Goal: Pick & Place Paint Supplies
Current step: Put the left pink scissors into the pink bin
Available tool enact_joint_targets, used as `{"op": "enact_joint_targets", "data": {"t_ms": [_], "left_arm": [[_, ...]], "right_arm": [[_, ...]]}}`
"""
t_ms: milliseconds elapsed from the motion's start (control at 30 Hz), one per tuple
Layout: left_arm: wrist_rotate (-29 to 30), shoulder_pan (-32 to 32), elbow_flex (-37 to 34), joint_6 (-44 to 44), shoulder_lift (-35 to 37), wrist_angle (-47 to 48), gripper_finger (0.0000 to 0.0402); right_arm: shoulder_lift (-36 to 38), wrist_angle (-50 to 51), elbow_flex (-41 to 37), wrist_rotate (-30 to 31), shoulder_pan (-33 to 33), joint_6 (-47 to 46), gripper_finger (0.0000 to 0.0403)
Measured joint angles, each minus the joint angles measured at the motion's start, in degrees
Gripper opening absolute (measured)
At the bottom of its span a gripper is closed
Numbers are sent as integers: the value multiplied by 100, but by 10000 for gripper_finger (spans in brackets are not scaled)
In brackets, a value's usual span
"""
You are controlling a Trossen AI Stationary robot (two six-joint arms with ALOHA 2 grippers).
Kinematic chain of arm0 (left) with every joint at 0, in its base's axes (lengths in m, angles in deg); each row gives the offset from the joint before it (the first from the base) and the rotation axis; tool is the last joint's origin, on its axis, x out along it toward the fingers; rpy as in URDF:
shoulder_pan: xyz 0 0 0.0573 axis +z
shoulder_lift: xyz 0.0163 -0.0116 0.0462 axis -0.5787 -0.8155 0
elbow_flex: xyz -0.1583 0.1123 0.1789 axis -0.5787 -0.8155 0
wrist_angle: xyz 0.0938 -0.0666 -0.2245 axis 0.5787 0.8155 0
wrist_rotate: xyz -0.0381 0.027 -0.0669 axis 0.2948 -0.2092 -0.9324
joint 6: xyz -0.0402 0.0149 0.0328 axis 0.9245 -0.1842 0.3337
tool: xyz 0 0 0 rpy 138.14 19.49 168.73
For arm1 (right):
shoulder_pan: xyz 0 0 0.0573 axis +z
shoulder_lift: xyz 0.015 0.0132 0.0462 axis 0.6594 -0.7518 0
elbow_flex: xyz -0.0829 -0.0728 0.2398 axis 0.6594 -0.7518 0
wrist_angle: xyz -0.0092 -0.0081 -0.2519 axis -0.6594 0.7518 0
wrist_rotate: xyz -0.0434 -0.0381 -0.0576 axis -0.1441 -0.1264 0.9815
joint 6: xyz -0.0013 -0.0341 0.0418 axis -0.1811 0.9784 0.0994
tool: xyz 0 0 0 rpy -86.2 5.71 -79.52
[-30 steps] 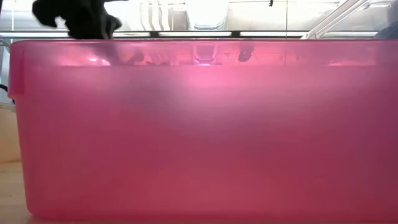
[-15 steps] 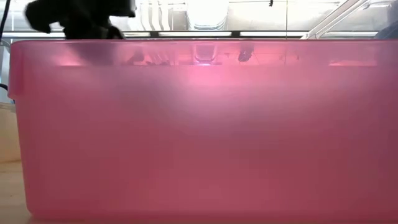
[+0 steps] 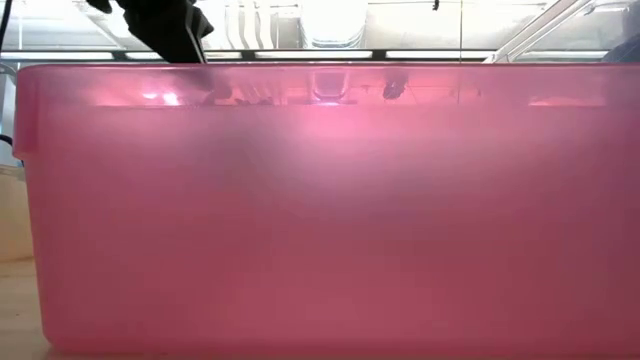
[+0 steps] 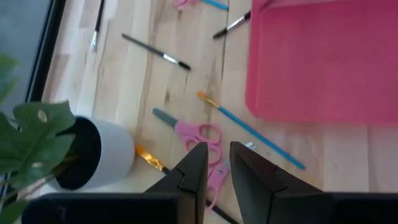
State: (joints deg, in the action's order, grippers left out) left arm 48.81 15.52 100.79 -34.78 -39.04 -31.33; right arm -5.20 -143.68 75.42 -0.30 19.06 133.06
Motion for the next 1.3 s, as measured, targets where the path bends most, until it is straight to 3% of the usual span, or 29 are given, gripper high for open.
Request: {"op": "enact_joint_targets", "data": {"t_ms": [600,1300], "left_arm": [[0,-24,6,-568,20,-345,75],[0,-48,6,-609,22,-441,75]], "right_arm": [[-23,152,-6,9,101,-206,9],[-23,153,-8,8,103,-206,9]]}}
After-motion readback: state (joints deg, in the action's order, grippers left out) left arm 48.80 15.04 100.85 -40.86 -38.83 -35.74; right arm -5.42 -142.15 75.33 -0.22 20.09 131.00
